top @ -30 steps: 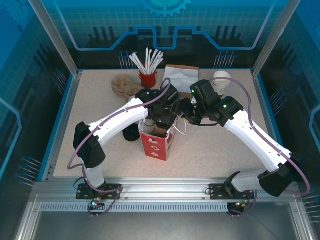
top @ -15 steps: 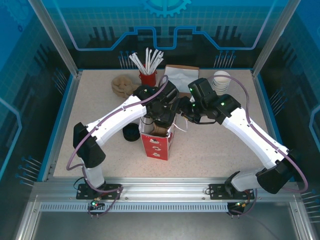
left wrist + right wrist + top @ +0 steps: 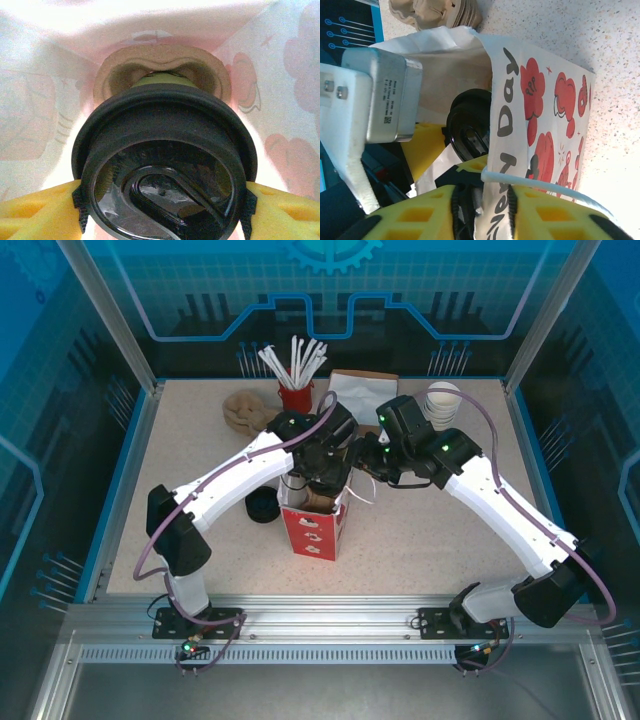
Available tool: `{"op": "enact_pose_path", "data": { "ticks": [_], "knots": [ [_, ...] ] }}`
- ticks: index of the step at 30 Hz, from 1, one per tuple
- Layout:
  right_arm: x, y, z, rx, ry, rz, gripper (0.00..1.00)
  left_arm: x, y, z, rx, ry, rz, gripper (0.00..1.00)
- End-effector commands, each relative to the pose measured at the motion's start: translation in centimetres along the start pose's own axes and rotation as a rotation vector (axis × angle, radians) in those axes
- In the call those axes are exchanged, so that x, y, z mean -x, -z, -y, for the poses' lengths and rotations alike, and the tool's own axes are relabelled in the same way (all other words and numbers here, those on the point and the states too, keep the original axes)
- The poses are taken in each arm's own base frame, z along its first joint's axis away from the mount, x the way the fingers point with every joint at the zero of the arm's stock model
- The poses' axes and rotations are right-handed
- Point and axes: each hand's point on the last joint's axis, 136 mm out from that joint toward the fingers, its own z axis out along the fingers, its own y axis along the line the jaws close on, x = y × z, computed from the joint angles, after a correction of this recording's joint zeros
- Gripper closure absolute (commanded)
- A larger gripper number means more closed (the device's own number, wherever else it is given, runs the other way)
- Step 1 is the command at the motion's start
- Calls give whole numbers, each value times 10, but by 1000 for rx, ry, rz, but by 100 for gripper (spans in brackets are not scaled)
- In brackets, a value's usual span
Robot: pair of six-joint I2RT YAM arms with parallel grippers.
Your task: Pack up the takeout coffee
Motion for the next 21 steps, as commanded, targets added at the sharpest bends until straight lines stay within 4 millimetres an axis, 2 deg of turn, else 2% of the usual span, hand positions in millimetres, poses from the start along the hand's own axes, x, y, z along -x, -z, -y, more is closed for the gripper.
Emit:
{"op": "enact_pose_path", "data": {
  "ticks": [1,5,13,15,17,19,21],
  "knots": [
    [-6,-1,10,-46,32,-11,73,1,-1,-4,3,21,-1,24],
    [-8,1,9,-37,60,-11,86,-1,-1,-6,5,21,-3,24],
    [-16,6,13,-22,61,-15,91,0,-2,-7,-2,24,-4,24],
    [-15,10,10,-1,84,-7,87,0,-1,-6,-12,18,-3,24],
    [-6,17,9,11,116,22,78,0,1,-4,-35,8,5,25],
    [12,28,10,17,148,57,67,0,5,-2,-56,1,17,24],
    [32,36,7,50,190,90,60,1,10,0,-72,-10,29,25]
  ]
}}
